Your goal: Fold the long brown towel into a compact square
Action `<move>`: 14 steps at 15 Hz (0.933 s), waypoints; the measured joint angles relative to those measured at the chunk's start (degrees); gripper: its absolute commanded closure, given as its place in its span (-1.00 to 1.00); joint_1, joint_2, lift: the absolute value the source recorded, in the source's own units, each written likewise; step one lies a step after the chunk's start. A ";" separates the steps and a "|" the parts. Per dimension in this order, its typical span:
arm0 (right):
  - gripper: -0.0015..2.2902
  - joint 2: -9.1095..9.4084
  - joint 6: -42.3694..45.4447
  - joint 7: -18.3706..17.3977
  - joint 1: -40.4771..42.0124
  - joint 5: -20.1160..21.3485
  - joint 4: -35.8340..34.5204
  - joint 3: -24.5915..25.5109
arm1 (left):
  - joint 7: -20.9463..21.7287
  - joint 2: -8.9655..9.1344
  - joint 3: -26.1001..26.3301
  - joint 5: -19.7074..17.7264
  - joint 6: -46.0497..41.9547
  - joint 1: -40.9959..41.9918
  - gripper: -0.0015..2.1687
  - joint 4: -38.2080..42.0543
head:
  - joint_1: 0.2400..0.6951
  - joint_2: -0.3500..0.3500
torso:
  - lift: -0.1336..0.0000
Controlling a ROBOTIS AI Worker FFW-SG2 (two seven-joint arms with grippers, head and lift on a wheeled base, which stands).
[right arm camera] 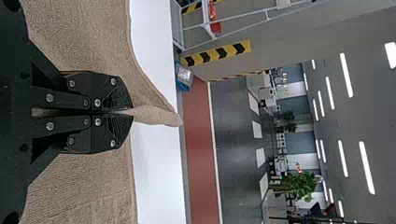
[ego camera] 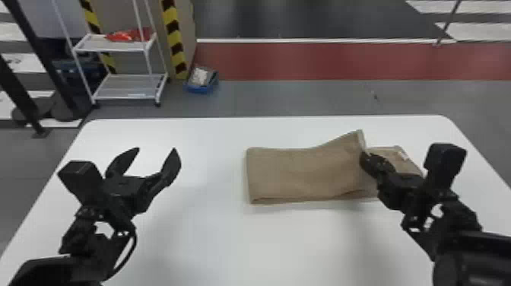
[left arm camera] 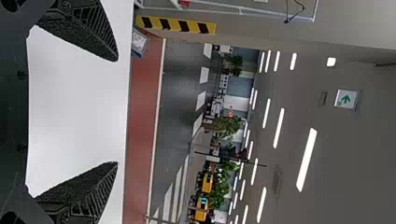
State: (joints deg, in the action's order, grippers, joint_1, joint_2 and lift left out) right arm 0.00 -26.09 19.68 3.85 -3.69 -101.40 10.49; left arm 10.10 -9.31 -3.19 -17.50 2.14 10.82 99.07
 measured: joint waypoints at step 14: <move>-0.03 0.00 -2.33 0.97 -2.66 -3.38 3.11 7.64 | 0.62 -0.22 0.20 -0.08 -0.42 -0.52 -0.92 -0.86 | 1.00 -0.17 | -0.87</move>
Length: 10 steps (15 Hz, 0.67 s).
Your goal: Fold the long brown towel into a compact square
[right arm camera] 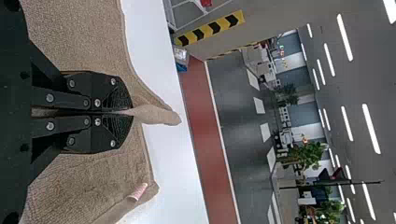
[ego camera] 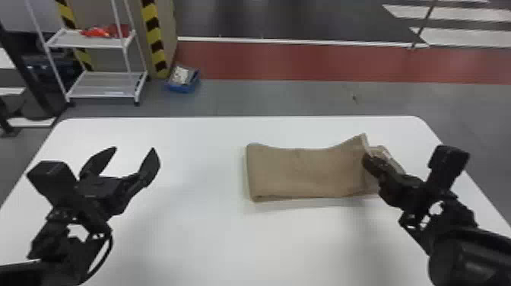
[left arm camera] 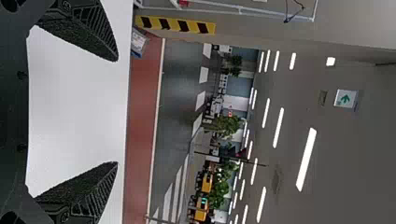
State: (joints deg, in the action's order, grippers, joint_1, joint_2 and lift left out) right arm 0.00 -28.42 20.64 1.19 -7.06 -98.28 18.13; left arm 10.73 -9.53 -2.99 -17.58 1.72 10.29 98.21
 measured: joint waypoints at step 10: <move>-0.99 -3.48 -4.64 0.71 -4.10 -2.83 4.30 6.79 | 0.32 0.00 0.83 0.21 0.00 -0.49 -0.92 -0.98 | 1.00 -0.38 | -0.87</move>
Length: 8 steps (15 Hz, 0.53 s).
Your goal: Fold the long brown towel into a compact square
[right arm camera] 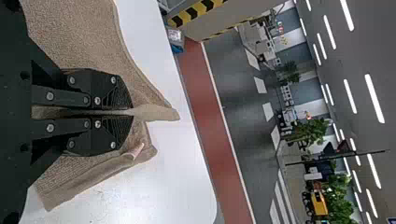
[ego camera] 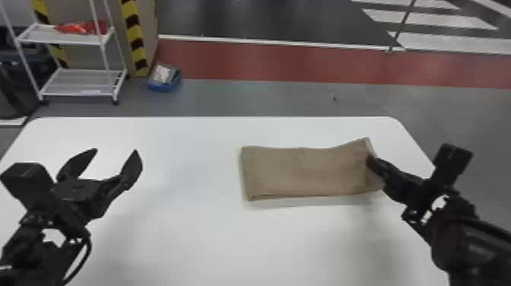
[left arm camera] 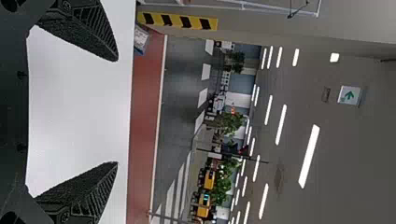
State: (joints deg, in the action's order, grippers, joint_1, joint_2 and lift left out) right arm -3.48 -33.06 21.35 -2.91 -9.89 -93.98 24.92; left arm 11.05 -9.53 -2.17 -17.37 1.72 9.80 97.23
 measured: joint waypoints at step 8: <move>-0.92 -3.98 -6.13 0.07 -0.97 -0.04 0.25 2.98 | 0.02 -0.06 -0.36 0.05 0.00 0.54 -0.92 0.01 | 1.00 -0.53 | -0.87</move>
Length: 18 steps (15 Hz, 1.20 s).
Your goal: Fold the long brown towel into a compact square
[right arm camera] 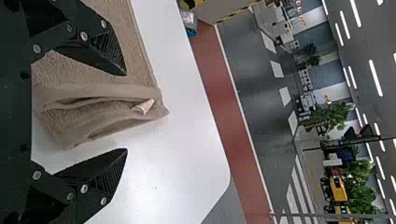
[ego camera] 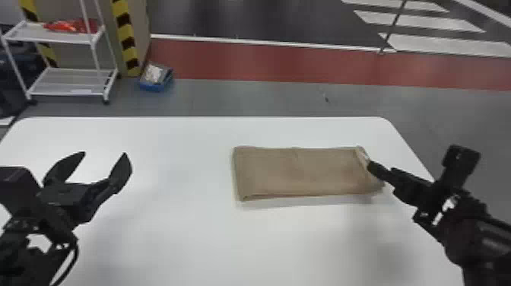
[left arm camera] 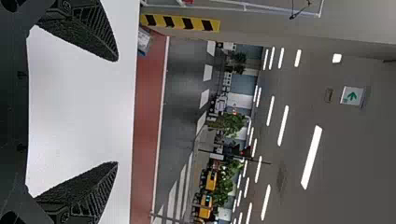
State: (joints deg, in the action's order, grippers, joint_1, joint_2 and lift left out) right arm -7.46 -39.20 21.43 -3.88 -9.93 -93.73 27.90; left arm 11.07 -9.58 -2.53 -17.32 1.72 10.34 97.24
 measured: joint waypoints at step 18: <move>0.30 -3.08 0.93 0.82 -4.20 4.55 9.78 -4.34 | 0.09 -0.17 -0.11 -0.05 -0.53 0.12 -0.92 -0.38 | 1.00 -0.50 | -0.87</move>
State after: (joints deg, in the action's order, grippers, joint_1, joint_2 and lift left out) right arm -10.55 -38.26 22.25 -8.08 -5.39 -83.96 23.56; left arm 11.16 -9.76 -2.64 -17.37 1.19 10.46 96.86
